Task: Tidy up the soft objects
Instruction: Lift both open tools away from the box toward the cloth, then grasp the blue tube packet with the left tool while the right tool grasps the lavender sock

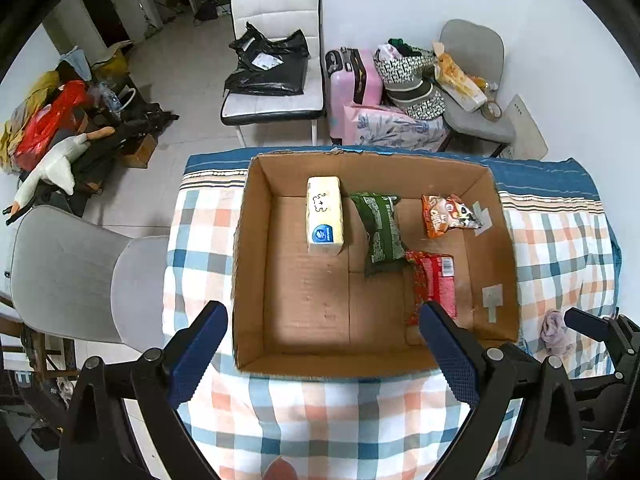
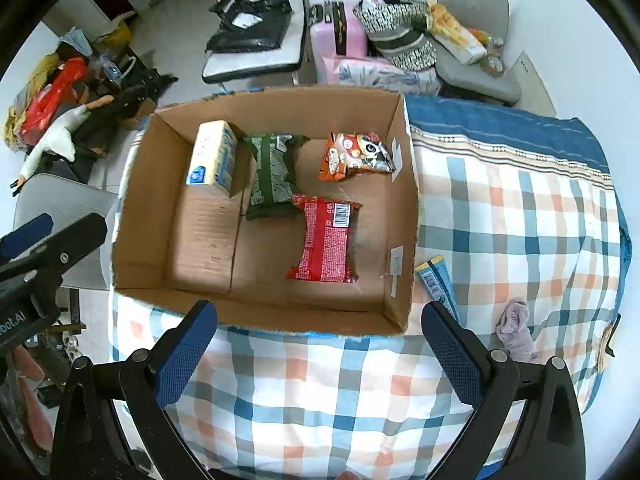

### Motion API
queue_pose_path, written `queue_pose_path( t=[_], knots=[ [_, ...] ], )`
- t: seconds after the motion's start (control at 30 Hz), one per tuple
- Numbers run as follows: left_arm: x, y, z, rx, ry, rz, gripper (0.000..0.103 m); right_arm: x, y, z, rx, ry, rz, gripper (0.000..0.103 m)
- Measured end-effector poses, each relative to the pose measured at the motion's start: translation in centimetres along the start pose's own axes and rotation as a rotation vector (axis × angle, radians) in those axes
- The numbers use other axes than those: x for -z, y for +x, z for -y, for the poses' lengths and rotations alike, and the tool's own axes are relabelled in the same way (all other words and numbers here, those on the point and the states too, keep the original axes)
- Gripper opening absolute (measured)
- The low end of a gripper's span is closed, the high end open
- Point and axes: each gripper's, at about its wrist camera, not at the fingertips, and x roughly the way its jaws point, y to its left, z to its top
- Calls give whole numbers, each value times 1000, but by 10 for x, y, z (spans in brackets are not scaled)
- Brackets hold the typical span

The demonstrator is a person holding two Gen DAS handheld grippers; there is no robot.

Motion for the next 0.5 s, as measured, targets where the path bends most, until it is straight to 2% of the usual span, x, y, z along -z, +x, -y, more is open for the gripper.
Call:
queue_pose_path(
  t=[0.27,0.37,0.5],
  knots=[
    [19,-35,34,26,15,49,98,25,-42,23,-47,28,93,103],
    [28,-43,64,69,29,58,98,38,-57,54,-42,65,140,103],
    [38,-39,116,138,61,29,98,61,-65,115,-15,129,133,103]
  ],
)
